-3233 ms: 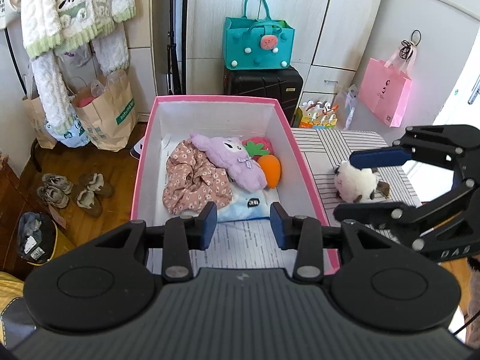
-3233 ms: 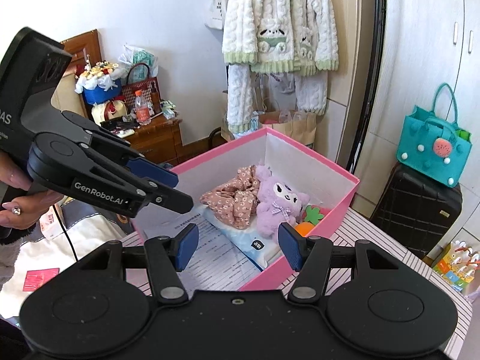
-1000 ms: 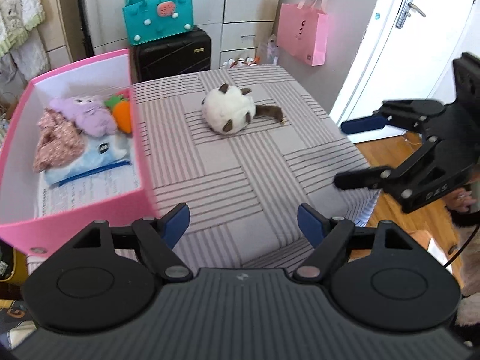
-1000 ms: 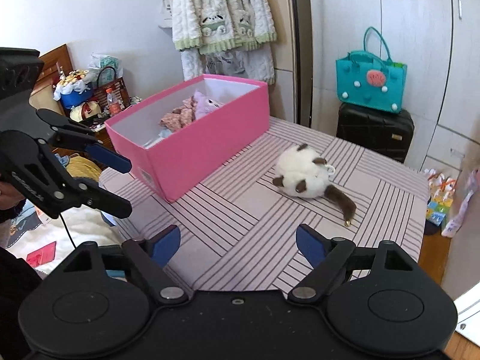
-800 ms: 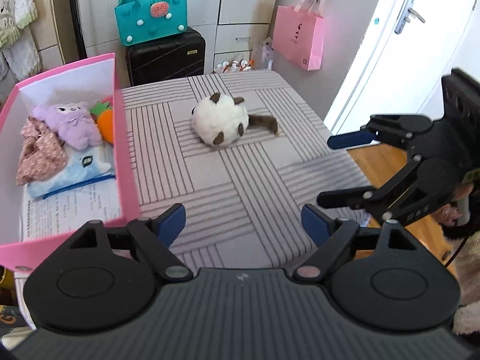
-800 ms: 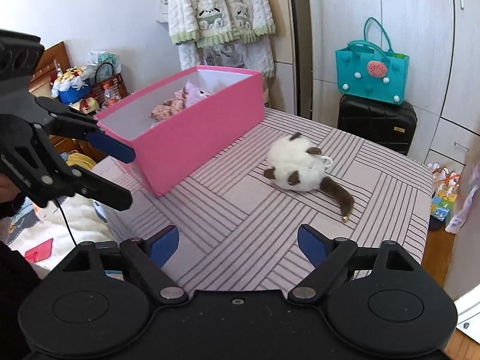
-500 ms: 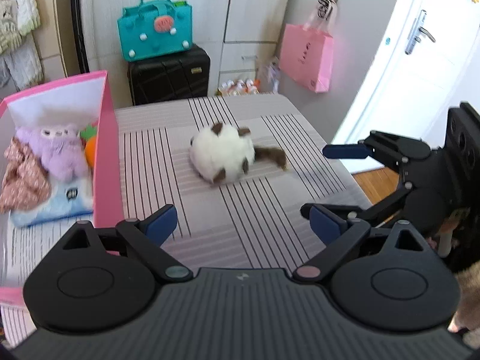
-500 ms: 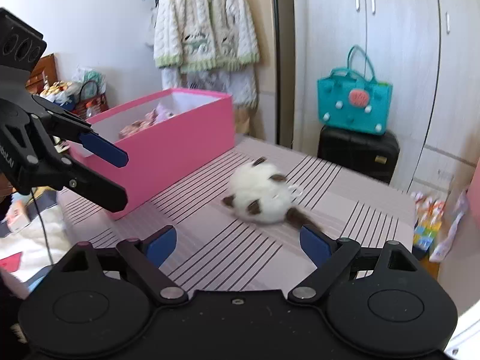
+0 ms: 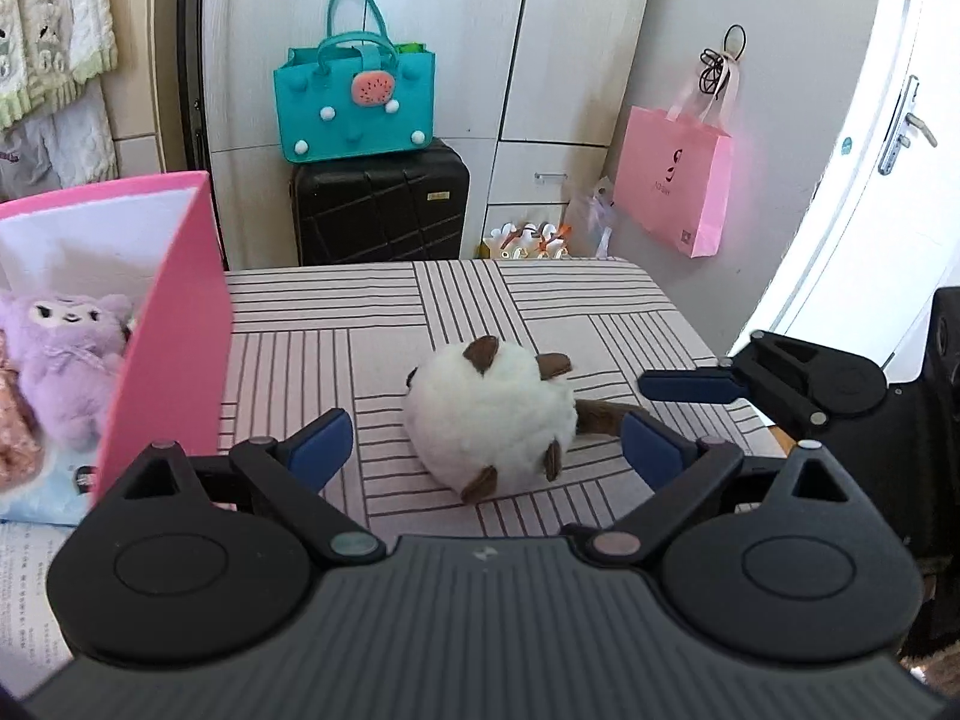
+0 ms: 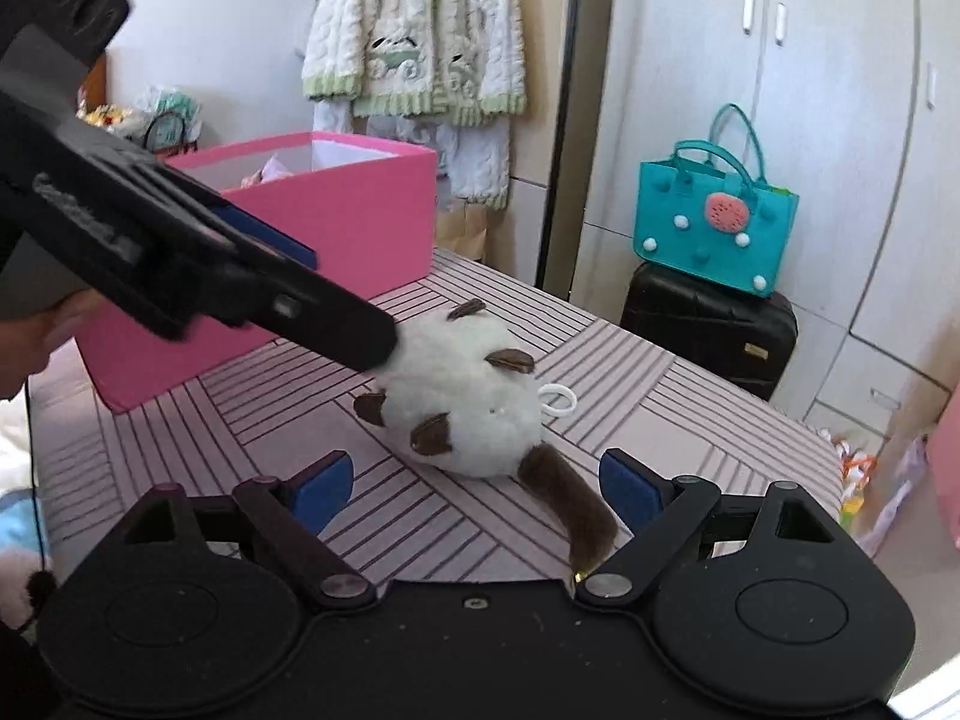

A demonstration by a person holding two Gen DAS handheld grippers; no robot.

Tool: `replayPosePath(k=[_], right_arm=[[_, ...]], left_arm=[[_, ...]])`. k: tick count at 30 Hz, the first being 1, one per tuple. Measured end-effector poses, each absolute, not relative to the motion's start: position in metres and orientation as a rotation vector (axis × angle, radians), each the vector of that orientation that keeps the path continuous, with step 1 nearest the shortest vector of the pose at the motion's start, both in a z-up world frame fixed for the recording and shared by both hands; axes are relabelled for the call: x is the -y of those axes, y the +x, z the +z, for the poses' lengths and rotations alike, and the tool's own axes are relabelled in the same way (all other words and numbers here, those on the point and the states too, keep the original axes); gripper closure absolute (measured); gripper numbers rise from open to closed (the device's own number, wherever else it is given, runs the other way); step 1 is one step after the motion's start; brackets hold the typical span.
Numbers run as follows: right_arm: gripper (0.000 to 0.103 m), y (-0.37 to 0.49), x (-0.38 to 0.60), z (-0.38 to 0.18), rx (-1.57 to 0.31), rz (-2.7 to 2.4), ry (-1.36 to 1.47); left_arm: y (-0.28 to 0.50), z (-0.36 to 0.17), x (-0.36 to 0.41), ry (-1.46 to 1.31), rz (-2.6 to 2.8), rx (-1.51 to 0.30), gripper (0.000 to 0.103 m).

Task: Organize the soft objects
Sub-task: 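Close the left tool on the white panda plush, then lift the panda plush with the left tool and carry it over the box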

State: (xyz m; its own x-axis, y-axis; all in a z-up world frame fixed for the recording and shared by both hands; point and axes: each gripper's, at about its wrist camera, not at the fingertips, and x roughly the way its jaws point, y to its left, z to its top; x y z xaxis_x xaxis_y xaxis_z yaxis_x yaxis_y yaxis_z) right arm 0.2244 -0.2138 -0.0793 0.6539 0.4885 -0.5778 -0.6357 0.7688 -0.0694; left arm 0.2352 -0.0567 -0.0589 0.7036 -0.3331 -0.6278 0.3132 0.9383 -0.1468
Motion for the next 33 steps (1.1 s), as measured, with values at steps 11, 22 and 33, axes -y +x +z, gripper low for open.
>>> replayPosePath(k=[11,22,33], right_arm=[[0.011,0.242,0.186,-0.093,-0.576,0.673,-0.354],[0.034,0.269,0.193,-0.101,-0.644,0.681,-0.194],[0.038,0.259,0.197,-0.090,-0.677,0.648,-0.092]], left_arm=[[0.263,-0.082,0.061,-0.087,-0.345,-0.766,0.009],[0.273,-0.096,0.057,-0.191,-0.374,-0.798,0.035],[0.253,-0.079,0.061,-0.138,-0.384,-0.768,0.041]])
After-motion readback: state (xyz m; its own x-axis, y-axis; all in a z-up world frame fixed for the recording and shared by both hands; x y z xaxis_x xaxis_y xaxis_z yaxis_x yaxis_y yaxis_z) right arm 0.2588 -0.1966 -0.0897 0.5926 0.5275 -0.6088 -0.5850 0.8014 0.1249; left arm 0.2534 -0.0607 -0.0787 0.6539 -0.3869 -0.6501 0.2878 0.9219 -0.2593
